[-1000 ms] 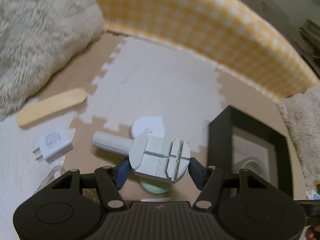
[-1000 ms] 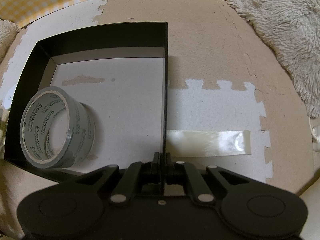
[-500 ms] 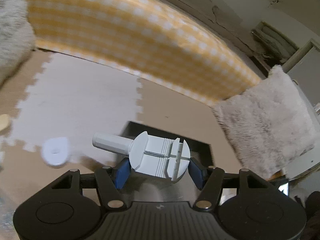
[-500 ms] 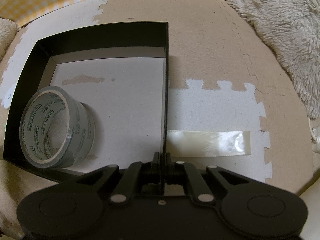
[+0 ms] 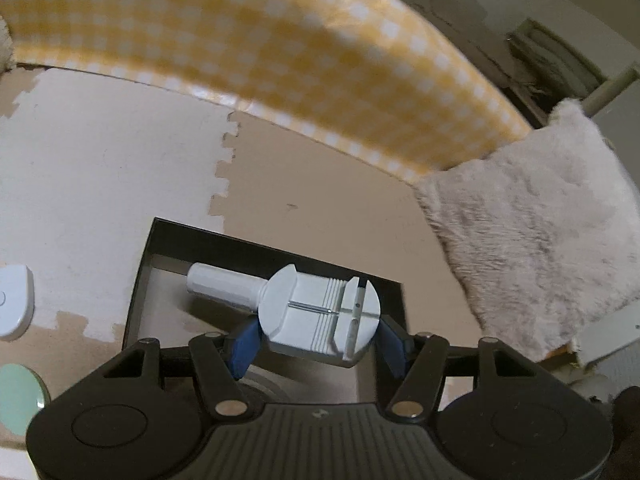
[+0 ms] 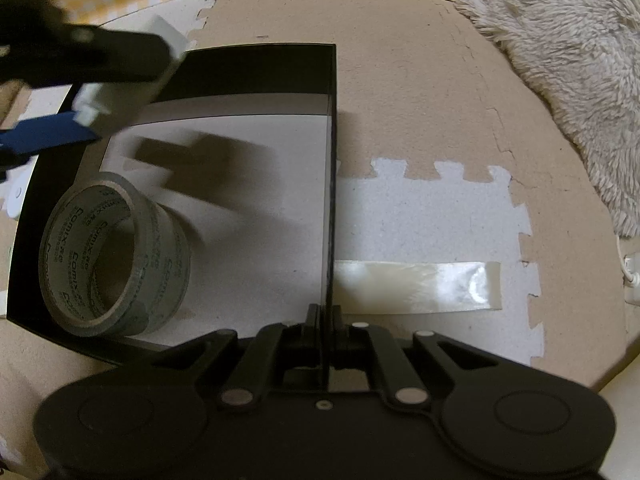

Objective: Organize rigid objects
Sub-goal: 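Carry the white strap tool into the black box and release it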

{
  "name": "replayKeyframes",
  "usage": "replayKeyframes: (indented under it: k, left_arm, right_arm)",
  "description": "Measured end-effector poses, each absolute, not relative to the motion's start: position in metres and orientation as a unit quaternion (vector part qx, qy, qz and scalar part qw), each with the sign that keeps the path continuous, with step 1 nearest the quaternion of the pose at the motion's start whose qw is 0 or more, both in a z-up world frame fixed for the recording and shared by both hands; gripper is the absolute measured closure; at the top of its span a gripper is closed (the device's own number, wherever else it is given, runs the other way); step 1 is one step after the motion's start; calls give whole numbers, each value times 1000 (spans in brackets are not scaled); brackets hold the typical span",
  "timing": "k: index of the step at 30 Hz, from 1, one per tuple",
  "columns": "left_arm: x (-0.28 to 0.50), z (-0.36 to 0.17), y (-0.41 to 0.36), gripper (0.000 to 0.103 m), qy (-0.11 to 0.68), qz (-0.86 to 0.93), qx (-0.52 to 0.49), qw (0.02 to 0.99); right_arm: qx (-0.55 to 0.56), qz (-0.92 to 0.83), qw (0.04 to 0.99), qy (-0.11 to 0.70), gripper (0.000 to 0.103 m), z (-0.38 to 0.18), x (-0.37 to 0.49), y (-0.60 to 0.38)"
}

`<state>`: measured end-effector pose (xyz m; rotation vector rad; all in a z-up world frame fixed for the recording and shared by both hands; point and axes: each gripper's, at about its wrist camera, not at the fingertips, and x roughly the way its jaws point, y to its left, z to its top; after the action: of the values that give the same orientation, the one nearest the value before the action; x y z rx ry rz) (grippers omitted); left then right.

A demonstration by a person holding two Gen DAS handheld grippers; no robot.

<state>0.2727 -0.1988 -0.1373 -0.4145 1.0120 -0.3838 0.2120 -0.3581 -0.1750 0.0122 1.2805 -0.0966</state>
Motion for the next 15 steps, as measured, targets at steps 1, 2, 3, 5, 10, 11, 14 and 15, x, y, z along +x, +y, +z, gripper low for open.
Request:
replayKeyframes:
  k: [1,2,3,5,10,11,14,15]
  left_arm:
    - [275,-139,-200,40,479,-177,-189,839]
    - [277,-141,-201,41,478,-171,-181,842]
    - [280,-142,-201,41,478,-170,-177,844]
    - [283,-145,-203,36,482,-164,-173,843]
    - [281,-149,-201,21,498,-168,-172,833]
    - [279,-149,-200,21,500,-168,-170,832]
    - [273,-146,-194,19,505,-174,-166,829]
    - [271,-144,-193,18,505,-176,-163,829]
  right_arm:
    - [6,-45,801,597,99,-175,212,-358]
    - [6,-45,801,597,99,-175,212,-358]
    - [5,-45,801,597,99,-175,212,-358]
    - [5,-45,801,597,99,-175,212,-358]
    - [5,-45,801,597,99,-175,211,-357]
    - [6,-45,801,597,99,-175,211,-358]
    - [6,-45,802,596,99,-174,211,-358]
    - [6,-45,801,596,99,-174,211,-358]
